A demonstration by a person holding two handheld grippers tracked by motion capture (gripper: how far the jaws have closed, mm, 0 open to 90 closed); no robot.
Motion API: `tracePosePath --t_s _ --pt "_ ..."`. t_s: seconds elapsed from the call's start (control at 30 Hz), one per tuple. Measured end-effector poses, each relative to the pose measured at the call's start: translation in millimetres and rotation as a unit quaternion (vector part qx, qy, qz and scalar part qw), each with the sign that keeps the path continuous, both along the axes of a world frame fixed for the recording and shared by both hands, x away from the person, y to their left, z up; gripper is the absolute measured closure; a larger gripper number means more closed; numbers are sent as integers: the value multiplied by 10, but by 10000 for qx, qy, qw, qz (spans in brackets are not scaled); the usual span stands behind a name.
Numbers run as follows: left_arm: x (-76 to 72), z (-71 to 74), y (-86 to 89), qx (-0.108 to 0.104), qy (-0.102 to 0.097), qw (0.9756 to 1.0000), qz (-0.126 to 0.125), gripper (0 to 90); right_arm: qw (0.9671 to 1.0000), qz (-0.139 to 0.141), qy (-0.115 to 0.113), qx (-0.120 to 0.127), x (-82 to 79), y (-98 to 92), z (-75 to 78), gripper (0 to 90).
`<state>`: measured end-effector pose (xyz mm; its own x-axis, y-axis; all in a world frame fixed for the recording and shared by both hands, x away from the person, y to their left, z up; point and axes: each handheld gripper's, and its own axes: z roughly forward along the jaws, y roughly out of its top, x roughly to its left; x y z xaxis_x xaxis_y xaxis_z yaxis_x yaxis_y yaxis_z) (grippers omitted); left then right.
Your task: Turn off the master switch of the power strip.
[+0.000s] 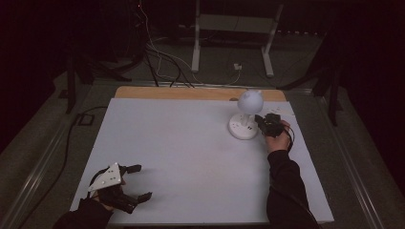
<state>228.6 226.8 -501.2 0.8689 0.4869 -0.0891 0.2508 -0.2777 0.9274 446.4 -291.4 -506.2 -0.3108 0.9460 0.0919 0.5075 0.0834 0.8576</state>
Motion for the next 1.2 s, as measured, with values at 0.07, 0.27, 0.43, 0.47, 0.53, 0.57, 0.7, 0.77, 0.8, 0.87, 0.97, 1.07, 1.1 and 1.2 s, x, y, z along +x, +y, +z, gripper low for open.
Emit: tracePosePath --t_s 0.07,0.27,0.43,0.47,0.53,0.57,0.7,0.77,0.8,0.87,0.97,1.07,1.1,1.2 --pt "-1 0 -2 6 -1 10000 -12 2 10000 26 -56 -63 -3 -2 27 896" --pt "-6 5 4 -1 -8 10000 -5 2 9999 65 -114 -110 -19 -22 53 796" --pt "-7 5 2 -2 -15 10000 -19 2 9994 323 -104 -76 -21 -42 50 675" --pt "-6 6 3 -4 -15 10000 -20 2 9991 426 -86 -33 -22 -61 48 607" --pt "-5 7 3 -12 -16 10000 -21 2 9990 439 -80 6 -27 -69 48 569" --pt "-4 6 3 -14 -11 10000 -21 2 9990 433 -51 -27 -34 -79 55 495" --pt "-4 9 4 -23 -16 10000 -29 2 9990 427 47 -96 -54 -100 91 410" --pt "-5 9 4 -25 -17 10000 -29 2 9990 427 62 -81 -64 -108 101 393" --pt "-5 9 3 -28 -18 10000 -29 2 9991 423 89 -43 -84 -129 124 315" --pt "-5 10 3 -34 -22 10000 -31 2 9988 429 218 37 -95 -161 152 277" --pt "-8 14 2 -43 -24 10000 -29 2 9985 478 199 161 -136 -214 185 185" --pt "-11 15 3 -37 -28 10000 -33 2 9977 612 212 197 -167 -249 207 108" --pt "-9 15 2 -36 -27 10000 -33 2 9968 738 222 222 -185 -265 214 84" --pt "-8 14 0 -36 -27 10000 -37 2 9942 996 317 237 -232 -289 236 9"
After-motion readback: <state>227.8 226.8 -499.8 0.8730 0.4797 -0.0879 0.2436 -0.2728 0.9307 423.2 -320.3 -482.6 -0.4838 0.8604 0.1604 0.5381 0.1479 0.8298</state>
